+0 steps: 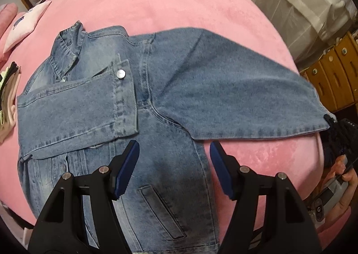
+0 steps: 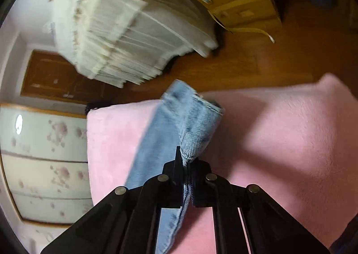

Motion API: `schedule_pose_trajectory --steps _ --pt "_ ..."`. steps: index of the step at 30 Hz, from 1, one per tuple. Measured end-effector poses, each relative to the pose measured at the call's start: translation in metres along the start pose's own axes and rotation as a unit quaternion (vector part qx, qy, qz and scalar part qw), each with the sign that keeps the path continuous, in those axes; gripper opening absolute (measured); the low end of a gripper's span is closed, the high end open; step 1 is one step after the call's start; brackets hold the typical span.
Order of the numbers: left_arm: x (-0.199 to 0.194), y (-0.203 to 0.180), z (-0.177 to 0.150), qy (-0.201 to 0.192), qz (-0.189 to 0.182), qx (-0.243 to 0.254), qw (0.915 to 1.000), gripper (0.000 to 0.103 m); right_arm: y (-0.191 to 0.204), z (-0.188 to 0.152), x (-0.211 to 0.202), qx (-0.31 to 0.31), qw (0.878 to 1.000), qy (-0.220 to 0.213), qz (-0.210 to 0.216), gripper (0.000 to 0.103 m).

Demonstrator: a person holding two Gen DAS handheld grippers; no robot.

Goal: Fold large clothes
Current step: 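Lift the cuff with the right tool and lay it across the jacket body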

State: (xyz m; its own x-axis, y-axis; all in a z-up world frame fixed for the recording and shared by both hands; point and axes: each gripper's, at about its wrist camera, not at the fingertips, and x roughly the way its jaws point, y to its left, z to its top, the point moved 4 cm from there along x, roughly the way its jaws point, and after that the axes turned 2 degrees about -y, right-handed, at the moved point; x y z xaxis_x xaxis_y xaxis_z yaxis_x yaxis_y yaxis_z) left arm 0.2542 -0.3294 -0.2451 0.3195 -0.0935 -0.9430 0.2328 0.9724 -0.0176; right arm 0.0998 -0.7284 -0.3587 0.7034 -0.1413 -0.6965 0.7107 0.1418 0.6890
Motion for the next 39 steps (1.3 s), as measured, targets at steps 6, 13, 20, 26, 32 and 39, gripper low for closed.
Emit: schedule_pose_trajectory --steps 6,13,20,26,32,39 --pt "-0.019 0.057 0.002 -0.029 -0.003 -0.033 0.999 0.063 0.093 -0.017 -0.028 -0.108 0.992 -0.06 0.036 0.004" --pt "-0.042 0.164 -0.008 -0.049 0.014 -0.083 0.9952 0.063 0.227 -0.084 -0.057 -0.232 0.962 -0.101 0.101 0.004" --pt "-0.064 0.279 -0.018 -0.066 0.035 -0.142 0.987 0.063 0.351 -0.213 -0.048 -0.361 0.912 -0.085 0.176 0.004" --pt "-0.06 0.353 -0.03 -0.059 0.036 -0.189 0.9796 0.063 0.4 -0.363 0.025 -0.457 0.871 0.014 0.179 0.004" --pt "-0.035 0.376 -0.032 -0.032 0.025 -0.182 0.9825 0.063 0.376 -0.506 0.131 -0.563 0.814 0.131 0.058 0.005" --pt "-0.01 0.363 -0.011 -0.012 -0.009 -0.143 0.9896 0.063 0.336 -0.56 0.194 -0.583 0.783 0.216 -0.025 0.037"
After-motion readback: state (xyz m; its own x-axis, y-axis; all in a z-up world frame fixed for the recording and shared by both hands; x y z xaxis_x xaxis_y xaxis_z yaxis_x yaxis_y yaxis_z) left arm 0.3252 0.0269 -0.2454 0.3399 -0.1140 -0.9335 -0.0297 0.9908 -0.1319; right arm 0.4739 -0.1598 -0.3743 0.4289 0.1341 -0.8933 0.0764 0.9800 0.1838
